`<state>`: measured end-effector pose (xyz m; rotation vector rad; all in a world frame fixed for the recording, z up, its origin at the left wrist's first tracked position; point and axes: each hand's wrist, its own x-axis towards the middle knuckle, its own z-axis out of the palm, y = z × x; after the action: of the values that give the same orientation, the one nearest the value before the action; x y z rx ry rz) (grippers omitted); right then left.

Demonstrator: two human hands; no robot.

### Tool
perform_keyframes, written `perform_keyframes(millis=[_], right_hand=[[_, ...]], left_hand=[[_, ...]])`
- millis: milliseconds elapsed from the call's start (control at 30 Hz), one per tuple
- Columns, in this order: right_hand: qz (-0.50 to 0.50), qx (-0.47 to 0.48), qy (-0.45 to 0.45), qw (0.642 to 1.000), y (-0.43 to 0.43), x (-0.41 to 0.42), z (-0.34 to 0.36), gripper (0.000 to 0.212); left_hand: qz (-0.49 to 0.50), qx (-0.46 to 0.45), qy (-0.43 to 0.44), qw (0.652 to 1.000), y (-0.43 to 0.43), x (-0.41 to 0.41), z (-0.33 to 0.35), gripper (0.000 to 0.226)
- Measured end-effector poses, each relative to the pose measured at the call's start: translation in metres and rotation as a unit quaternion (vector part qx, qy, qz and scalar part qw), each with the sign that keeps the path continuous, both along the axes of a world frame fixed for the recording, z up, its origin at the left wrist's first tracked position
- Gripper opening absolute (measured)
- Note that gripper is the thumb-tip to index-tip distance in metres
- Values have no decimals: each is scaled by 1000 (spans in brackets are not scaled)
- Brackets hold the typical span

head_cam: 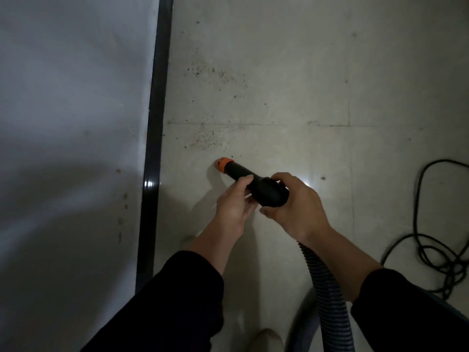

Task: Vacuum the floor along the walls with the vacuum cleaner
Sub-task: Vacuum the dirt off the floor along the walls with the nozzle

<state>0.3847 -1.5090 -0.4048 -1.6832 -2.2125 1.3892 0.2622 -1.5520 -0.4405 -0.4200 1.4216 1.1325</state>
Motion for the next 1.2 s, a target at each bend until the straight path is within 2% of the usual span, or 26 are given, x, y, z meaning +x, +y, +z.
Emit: perform_keyframes(millis=[533,633,733,800,900,1000,1200], right_hand=[[12,-39,3,999,62,66,-7,53],[30,-30,-3,999,60,73,-10,62],[60,-14,-66,996,57,78,-11,75],[53,-9,-87,995,55,80,-11,77],[36,-45,-69,996,58,88,-10,79],[38,-73,-41,996,63,100,-5,69],[74,-34,-26,996,58,105,-7,68]], left_hand=[[54,43,-15,998,40,63,-18,34],[55,63,-11,996,40,65,-23,31],[45,69,3,997,40,65,-28,26],[39,75,4,996,38,65,-29,31],[45,87,-6,995,37,70,-29,35],[49,95,-23,994,33,80,-26,33],[38,117,-12,992,28,83,-20,20]])
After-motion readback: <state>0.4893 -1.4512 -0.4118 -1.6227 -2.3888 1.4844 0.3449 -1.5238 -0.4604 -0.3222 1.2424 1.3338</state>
